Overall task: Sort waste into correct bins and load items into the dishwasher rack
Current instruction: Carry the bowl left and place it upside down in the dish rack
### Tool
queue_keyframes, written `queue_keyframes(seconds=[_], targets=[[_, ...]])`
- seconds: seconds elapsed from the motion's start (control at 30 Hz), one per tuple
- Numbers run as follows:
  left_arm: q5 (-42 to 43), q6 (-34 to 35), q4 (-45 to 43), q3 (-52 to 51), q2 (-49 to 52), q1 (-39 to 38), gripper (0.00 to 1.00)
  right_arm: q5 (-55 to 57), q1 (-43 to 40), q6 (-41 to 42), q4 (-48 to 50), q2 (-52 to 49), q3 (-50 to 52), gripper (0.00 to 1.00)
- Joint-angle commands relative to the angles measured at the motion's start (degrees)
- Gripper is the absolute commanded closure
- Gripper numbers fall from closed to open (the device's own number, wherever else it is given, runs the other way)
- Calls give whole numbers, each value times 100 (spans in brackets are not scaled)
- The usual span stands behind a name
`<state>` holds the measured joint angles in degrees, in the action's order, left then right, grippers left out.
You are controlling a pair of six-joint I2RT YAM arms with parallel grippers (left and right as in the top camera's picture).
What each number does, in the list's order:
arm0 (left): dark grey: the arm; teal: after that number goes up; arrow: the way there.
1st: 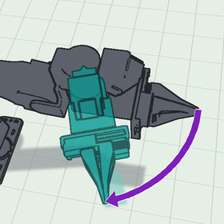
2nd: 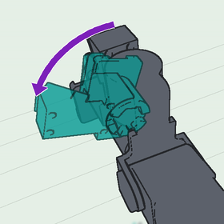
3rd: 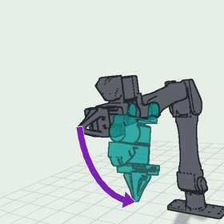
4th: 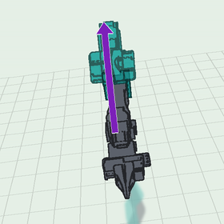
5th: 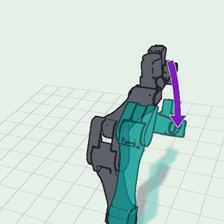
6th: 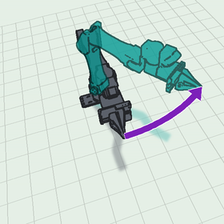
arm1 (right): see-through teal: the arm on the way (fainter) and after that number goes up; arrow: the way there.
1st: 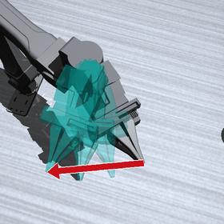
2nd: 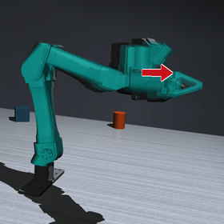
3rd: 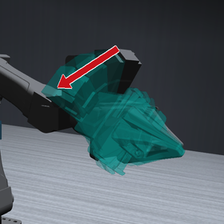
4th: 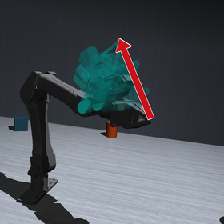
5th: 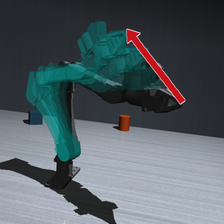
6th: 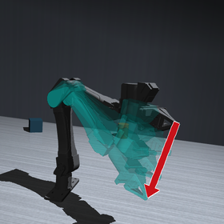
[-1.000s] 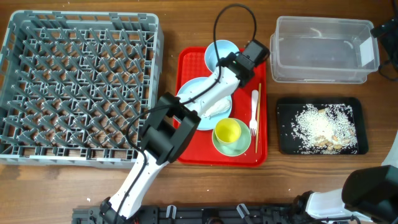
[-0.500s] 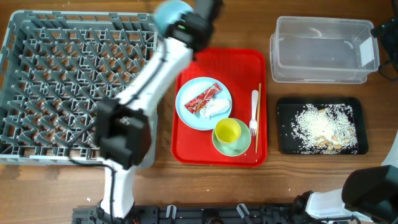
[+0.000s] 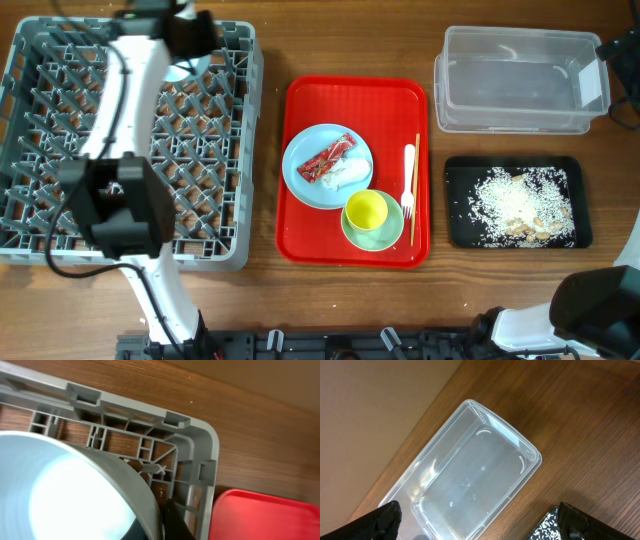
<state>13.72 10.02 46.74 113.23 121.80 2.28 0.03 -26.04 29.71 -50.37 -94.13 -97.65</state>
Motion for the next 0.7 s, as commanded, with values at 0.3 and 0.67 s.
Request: queue_keyframes(seconds=[0.3,0.67], targets=[[5737,398,485,28,-190,2000,96,33,13,42,4,81,-48,0],[6850,396,319,-835,-48,2267,96,33,13,44,4,81,-48,0]])
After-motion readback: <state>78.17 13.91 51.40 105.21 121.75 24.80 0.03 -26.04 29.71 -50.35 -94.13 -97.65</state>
